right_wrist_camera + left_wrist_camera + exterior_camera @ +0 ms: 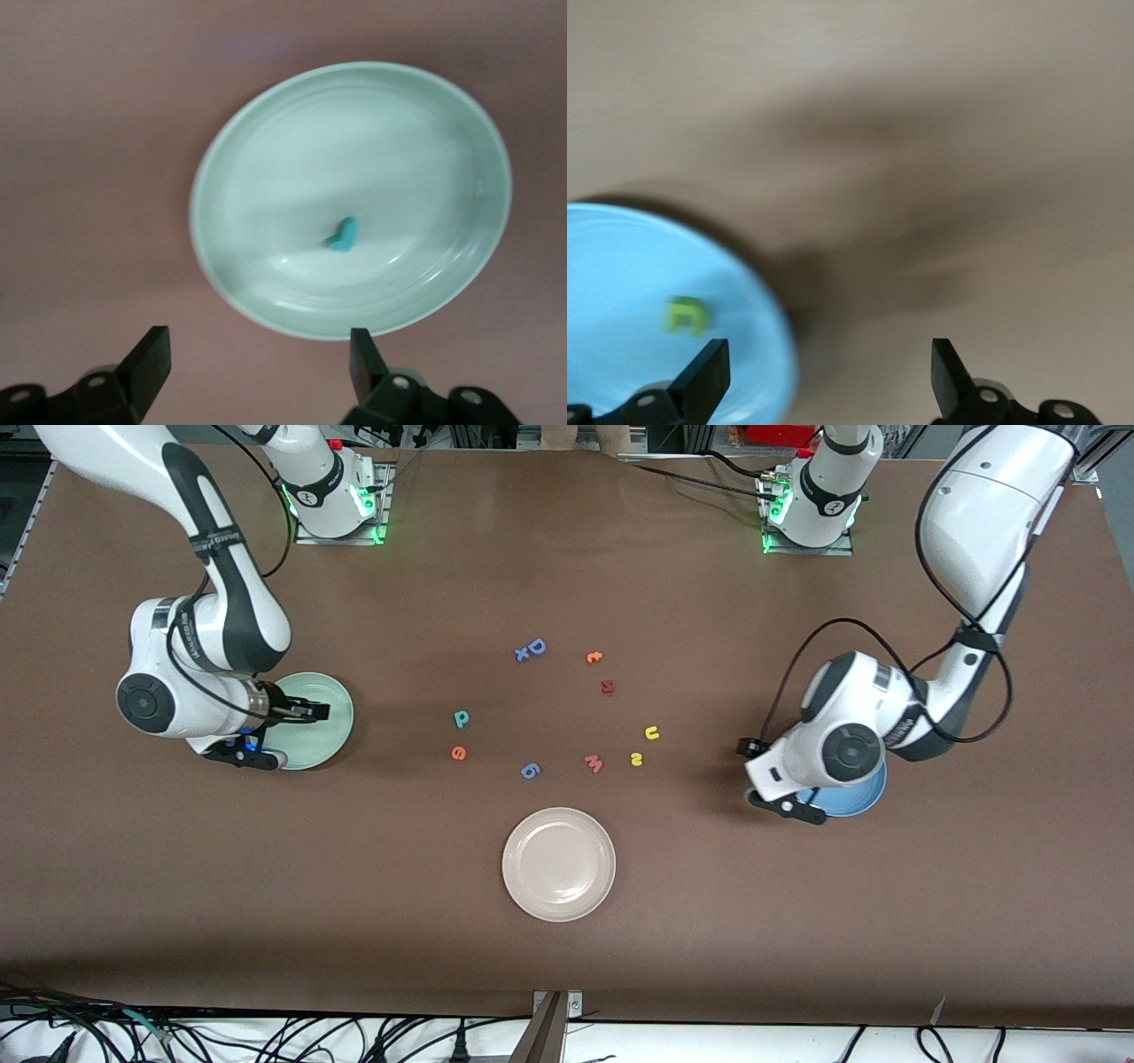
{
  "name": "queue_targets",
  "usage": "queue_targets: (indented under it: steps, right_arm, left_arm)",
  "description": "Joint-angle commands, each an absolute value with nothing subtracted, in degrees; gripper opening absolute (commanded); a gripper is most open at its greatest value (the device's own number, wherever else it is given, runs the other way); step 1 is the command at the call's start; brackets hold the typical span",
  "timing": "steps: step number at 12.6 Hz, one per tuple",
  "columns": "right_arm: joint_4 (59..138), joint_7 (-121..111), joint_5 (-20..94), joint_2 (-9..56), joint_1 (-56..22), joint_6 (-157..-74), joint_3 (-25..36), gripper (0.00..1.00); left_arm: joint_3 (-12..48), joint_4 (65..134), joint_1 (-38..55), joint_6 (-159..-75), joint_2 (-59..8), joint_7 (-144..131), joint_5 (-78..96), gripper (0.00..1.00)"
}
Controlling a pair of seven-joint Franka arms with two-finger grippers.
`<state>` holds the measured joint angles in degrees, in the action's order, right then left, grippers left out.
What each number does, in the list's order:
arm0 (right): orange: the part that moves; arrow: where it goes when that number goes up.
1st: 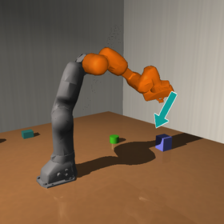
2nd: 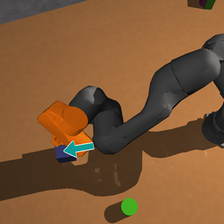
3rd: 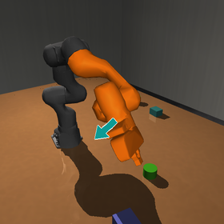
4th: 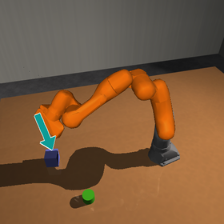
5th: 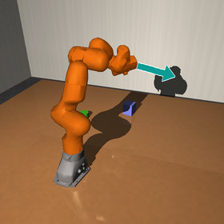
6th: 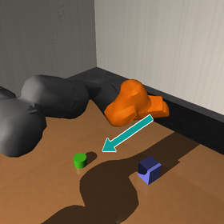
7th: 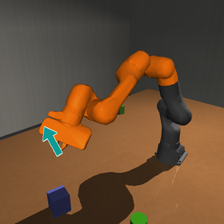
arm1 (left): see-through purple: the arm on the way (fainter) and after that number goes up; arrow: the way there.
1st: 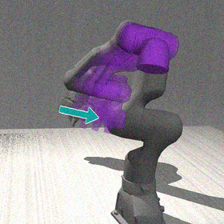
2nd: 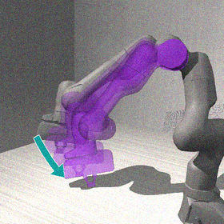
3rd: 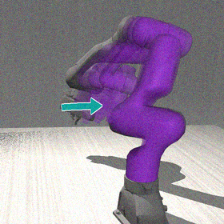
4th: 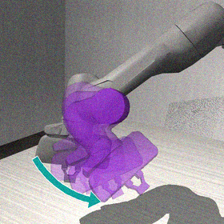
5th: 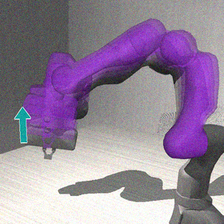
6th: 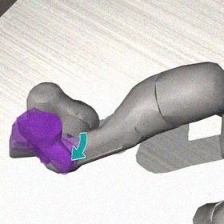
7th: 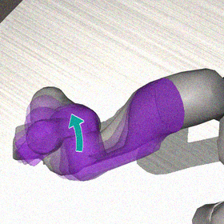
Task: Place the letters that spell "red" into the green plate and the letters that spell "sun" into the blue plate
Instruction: 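Grasp the teal d with the right gripper while the left gripper grasps yellow z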
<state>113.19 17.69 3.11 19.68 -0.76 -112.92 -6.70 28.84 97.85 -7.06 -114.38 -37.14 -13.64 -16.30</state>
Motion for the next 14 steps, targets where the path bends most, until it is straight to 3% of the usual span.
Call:
queue_targets:
  steps: [1,5,8,11,14]
  right_arm:
    - [112.24,24.94,4.39,19.25,-0.62,-111.79,-10.97,0.91]
    - [112.24,38.11,5.8,21.17,-2.36,-117.23,-18.18,0.92]
    - [112.24,48.31,5.8,25.56,-9.03,-127.23,-18.28,0.94]
    - [112.24,51.15,4.84,29.7,-12.04,-134.11,-18.19,0.94]
    - [112.85,50.98,-2.09,31.29,-11.78,-134.82,-18.02,0.92]
  left_arm:
    - [29.44,97.12,-0.9,-114.78,-37.35,-26.49,-17.05,1.0]
    - [29.44,96.59,3.77,-125.21,-40.42,-32.87,-16.96,1.0]
    - [29.36,96.5,5.45,-133.66,-43.49,-34.8,-17.66,0.97]
    - [28.83,95.54,6.94,-134.65,-44.64,-33.57,-17.93,0.92]
    - [26.38,93.52,10.1,-134.65,-45.97,-33.66,-20.73,0.79]
